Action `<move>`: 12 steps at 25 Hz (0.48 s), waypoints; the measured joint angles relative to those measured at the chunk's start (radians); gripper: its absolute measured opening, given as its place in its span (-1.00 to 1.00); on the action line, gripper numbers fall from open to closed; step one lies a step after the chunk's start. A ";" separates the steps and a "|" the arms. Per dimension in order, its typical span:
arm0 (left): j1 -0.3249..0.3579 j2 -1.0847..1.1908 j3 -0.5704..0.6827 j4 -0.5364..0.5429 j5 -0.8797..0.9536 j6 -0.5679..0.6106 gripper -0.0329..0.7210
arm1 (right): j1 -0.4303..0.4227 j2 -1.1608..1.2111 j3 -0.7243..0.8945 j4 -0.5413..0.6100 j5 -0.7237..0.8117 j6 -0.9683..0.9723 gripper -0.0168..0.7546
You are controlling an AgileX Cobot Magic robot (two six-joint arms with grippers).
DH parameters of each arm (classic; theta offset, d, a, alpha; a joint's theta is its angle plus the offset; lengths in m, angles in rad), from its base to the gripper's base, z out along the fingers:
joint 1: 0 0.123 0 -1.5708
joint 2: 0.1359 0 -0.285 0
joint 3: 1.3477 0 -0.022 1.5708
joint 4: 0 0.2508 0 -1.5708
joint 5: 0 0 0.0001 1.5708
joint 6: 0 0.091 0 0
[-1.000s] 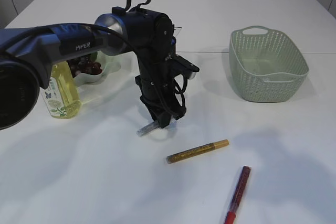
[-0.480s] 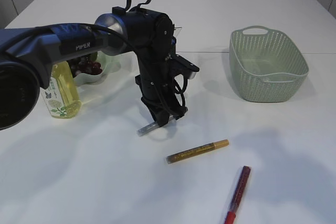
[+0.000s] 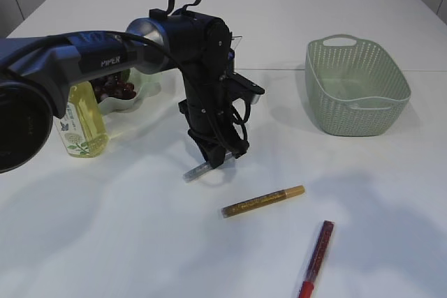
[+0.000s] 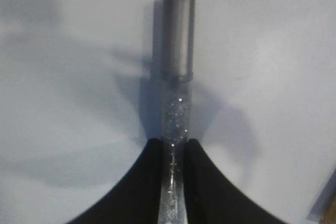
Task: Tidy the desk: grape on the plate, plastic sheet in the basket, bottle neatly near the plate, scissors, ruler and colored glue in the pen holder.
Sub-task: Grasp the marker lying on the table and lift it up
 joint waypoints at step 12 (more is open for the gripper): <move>0.000 -0.013 0.000 -0.087 0.000 -0.050 -0.71 | 0.000 0.000 0.000 0.000 0.000 0.000 0.09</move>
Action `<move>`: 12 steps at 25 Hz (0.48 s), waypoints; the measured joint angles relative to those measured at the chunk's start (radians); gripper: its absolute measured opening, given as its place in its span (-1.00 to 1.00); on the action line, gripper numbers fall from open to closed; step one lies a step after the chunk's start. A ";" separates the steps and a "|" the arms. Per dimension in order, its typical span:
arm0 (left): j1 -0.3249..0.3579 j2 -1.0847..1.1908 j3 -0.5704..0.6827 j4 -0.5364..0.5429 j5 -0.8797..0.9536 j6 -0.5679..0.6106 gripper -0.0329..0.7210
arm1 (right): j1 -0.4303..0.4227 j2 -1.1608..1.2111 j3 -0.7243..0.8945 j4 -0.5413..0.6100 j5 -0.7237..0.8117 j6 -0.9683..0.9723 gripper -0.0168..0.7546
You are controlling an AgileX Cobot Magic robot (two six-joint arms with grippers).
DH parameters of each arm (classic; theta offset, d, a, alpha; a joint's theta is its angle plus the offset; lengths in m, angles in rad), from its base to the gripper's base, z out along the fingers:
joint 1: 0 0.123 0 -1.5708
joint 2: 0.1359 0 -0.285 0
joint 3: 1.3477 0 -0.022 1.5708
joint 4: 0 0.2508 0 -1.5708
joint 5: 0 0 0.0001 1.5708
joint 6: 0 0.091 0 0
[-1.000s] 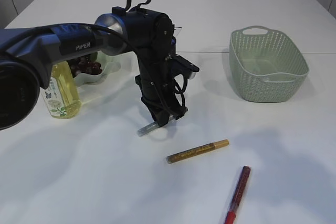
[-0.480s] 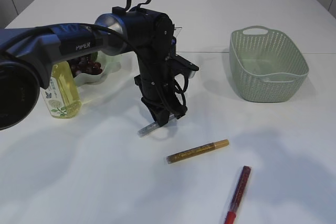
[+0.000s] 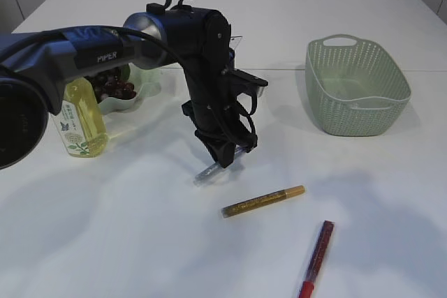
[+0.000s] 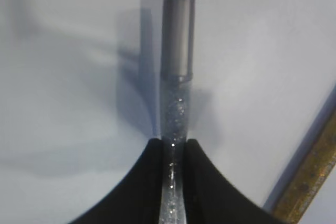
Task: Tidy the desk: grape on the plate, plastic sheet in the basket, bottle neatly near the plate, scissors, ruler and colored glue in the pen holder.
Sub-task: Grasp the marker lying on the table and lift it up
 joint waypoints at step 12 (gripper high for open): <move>0.000 -0.009 0.000 -0.031 0.000 -0.062 -0.71 | 0.000 0.000 0.000 0.000 0.000 0.000 0.09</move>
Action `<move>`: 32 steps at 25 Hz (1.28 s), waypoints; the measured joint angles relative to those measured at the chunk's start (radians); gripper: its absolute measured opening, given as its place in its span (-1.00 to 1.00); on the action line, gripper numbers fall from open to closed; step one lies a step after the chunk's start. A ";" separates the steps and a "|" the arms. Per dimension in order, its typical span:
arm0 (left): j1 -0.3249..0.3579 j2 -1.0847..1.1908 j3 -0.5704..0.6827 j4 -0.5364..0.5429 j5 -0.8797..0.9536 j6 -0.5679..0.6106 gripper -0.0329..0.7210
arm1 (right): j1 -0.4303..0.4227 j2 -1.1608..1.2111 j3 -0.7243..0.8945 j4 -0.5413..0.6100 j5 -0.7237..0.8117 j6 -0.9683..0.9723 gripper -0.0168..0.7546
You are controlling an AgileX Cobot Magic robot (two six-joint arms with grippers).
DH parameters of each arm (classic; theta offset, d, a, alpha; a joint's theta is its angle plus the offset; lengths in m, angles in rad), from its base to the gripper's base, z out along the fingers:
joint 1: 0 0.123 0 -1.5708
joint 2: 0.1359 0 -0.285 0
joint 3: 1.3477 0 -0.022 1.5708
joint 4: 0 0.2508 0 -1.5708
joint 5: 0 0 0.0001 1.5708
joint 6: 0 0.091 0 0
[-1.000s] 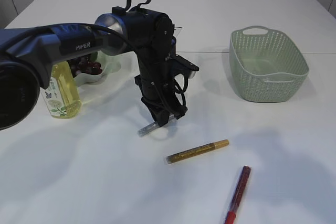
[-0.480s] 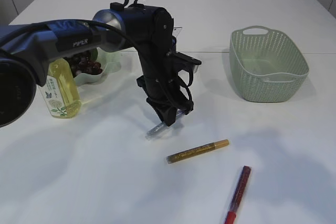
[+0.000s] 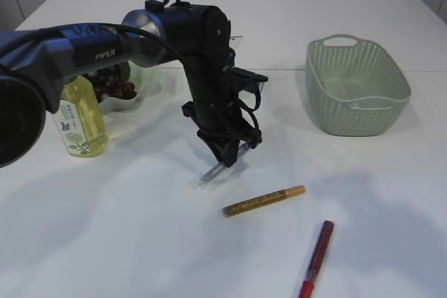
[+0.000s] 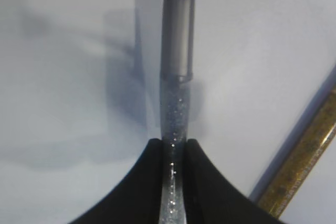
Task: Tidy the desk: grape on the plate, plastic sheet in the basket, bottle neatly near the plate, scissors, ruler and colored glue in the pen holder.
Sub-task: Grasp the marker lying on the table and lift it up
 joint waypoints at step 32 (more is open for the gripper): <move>0.000 -0.311 0.284 0.018 0.000 -0.123 -0.71 | 0.000 0.000 0.000 0.000 0.000 0.000 0.09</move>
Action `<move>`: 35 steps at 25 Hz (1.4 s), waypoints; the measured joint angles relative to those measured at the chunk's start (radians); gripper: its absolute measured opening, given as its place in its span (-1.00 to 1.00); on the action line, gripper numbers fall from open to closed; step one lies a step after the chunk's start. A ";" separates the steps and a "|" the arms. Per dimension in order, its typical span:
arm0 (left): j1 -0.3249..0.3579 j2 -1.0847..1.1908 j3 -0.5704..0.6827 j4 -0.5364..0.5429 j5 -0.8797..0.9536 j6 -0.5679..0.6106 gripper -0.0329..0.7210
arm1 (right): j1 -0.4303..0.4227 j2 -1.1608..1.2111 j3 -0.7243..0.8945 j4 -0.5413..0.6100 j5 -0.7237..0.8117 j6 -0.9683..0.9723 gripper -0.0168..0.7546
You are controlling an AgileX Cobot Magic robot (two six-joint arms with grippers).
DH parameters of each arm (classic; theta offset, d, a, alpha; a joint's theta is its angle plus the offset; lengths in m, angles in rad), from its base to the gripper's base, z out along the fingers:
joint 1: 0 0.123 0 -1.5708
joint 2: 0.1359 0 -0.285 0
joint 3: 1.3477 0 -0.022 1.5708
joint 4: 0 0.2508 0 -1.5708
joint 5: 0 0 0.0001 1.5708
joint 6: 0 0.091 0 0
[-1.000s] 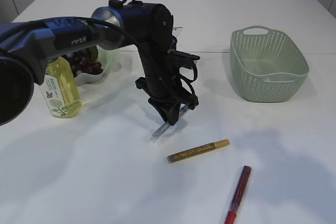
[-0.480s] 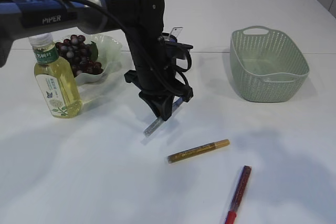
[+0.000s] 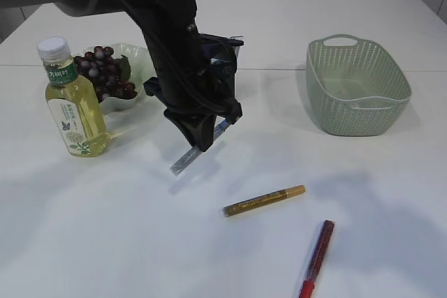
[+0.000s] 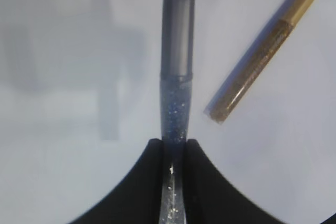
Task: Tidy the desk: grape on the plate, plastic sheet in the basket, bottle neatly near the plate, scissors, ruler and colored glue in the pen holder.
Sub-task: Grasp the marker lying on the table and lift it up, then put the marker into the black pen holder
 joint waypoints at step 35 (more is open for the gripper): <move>0.068 -0.312 0.609 0.059 -1.511 -0.009 -0.71 | 0.000 0.000 0.000 0.000 0.000 0.000 0.09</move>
